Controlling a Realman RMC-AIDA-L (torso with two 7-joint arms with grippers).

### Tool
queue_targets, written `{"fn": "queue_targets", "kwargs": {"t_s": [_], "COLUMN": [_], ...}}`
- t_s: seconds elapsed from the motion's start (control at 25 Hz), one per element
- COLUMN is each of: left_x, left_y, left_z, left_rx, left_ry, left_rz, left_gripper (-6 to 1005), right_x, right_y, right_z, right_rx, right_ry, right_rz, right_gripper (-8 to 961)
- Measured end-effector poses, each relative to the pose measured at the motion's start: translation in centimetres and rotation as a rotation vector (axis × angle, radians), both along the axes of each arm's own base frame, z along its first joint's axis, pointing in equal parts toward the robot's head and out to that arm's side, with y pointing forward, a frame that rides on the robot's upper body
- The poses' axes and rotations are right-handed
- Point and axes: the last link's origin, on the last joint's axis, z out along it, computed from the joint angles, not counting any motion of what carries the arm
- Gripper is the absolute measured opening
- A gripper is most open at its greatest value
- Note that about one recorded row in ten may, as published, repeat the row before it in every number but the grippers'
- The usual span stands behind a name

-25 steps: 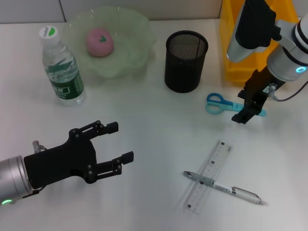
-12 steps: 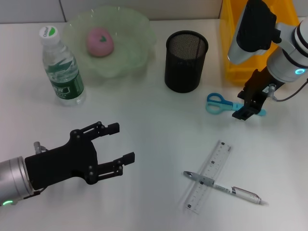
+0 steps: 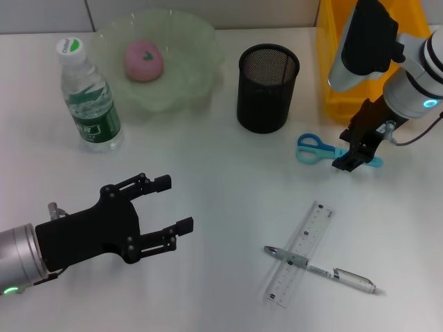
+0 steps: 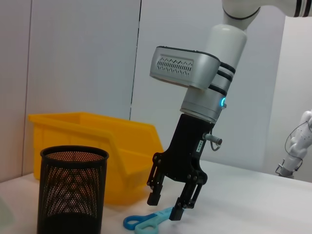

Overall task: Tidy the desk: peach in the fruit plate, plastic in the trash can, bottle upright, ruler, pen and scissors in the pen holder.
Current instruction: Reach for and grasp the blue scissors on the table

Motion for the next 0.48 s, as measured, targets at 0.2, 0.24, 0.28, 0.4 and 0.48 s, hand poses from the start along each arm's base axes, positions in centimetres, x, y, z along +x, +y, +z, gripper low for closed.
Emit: {"fn": "queue_targets", "kwargs": {"t_s": [0.2,0.24,0.28,0.4,0.48], "left_x": [-0.04,-0.04,-0.04,-0.01,0.00], "left_y": [0.02,0.02,0.02,0.05,0.06], "left_z": [-0.03,-0.02,-0.02,-0.01,-0.01], "left_rx": [0.000,0.000,0.000,0.000,0.000], "left_ry": [0.003,0.003,0.003,0.002,0.002], "left_rz": [0.002,0.002,0.002,0.001,0.001], "left_gripper": [798,798,798,798,798], "right_x": [0.20,0.23,0.24,0.25,0.30], "right_y": [-0.12,-0.12,-0.13,-0.13,-0.12], "right_z": [-0.26,-0.28,-0.29,-0.31,-0.26], "right_rx": [-0.001,-0.001,-0.002,-0.001,0.002], "right_ry": [0.002,0.002,0.002,0.002,0.006], "right_rz": [0.000,0.000,-0.001,-0.001,-0.003], "right_gripper": [521,517,512,495,481]}}
